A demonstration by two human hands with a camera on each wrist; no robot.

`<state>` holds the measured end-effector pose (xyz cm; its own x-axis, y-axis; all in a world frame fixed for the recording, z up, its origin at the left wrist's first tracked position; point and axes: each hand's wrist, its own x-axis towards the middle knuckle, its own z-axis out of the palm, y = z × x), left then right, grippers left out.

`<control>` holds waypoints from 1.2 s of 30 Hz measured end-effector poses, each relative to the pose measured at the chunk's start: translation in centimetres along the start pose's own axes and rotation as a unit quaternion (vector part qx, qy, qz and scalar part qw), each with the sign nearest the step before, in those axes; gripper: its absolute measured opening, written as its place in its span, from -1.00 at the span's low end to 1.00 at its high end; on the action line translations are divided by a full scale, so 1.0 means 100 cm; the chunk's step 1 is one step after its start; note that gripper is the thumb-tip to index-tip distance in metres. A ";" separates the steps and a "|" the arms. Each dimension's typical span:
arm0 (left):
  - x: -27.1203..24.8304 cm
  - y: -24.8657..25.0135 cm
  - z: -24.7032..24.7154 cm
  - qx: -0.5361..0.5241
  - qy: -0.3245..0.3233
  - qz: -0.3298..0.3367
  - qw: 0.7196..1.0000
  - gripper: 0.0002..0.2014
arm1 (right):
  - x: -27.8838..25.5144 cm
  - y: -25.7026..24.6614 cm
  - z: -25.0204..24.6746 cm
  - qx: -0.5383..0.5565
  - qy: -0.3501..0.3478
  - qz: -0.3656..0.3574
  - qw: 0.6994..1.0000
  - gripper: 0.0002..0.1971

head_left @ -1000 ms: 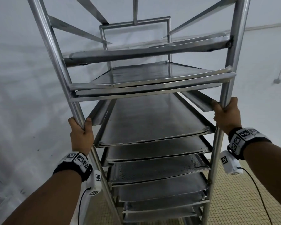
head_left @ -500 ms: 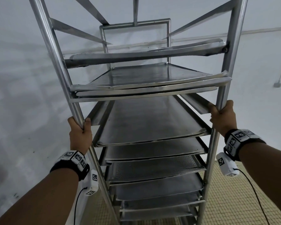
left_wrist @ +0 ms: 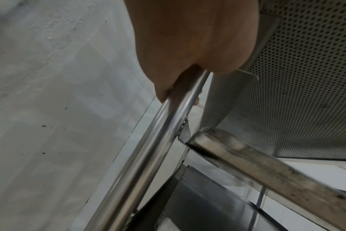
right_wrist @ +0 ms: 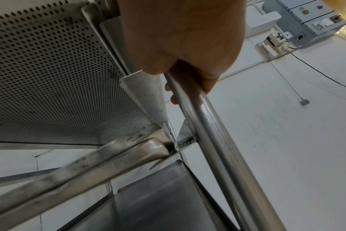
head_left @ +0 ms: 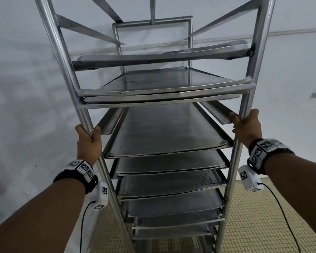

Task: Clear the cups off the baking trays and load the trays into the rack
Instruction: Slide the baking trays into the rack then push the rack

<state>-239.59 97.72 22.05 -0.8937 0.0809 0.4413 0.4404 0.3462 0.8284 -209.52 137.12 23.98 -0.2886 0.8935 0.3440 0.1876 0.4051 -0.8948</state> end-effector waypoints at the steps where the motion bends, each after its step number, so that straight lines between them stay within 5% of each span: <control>1: 0.002 0.000 0.001 0.005 -0.003 -0.004 1.000 -0.54 | 0.002 0.001 0.002 -0.001 -0.001 0.000 1.000 -0.54; 25: 0.032 0.004 0.022 0.017 -0.022 -0.011 1.000 -0.52 | 0.048 0.017 0.035 -0.037 0.010 0.028 0.999 -0.44; 36: 0.028 0.016 0.010 0.068 -0.066 -0.039 0.995 -0.50 | 0.027 -0.004 0.023 -0.095 -0.029 0.023 0.995 -0.47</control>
<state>-241.48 99.45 24.29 -0.9324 0.1681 0.3201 0.3610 0.4795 0.7998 -212.52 138.89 24.59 -0.3279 0.9016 0.2822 0.3737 0.3981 -0.8378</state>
